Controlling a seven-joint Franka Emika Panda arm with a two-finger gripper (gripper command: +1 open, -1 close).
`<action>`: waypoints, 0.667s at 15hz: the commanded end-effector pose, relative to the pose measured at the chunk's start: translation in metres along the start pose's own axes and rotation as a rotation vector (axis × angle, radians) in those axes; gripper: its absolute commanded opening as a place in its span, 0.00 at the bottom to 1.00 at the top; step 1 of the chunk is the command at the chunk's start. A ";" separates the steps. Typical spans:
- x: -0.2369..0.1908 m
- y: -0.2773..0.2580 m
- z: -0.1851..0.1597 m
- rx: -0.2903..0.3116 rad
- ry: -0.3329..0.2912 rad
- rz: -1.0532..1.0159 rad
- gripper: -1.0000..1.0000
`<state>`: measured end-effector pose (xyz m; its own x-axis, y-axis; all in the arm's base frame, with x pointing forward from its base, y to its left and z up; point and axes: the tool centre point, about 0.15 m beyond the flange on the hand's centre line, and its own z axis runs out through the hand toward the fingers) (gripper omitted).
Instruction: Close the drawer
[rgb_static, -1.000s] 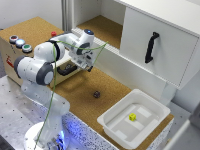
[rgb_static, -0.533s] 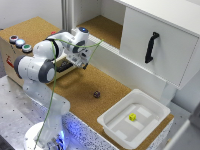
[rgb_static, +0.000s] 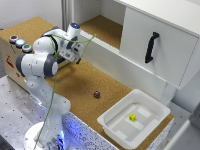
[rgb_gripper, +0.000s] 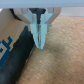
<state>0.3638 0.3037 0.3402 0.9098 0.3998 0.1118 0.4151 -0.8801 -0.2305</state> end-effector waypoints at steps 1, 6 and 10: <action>0.024 -0.025 -0.006 -0.099 -0.019 0.038 0.00; -0.009 0.016 -0.051 -0.253 0.037 0.184 1.00; -0.008 0.012 -0.061 -0.239 0.047 0.168 1.00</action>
<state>0.3667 0.2839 0.3726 0.9589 0.2501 0.1342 0.2610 -0.9628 -0.0707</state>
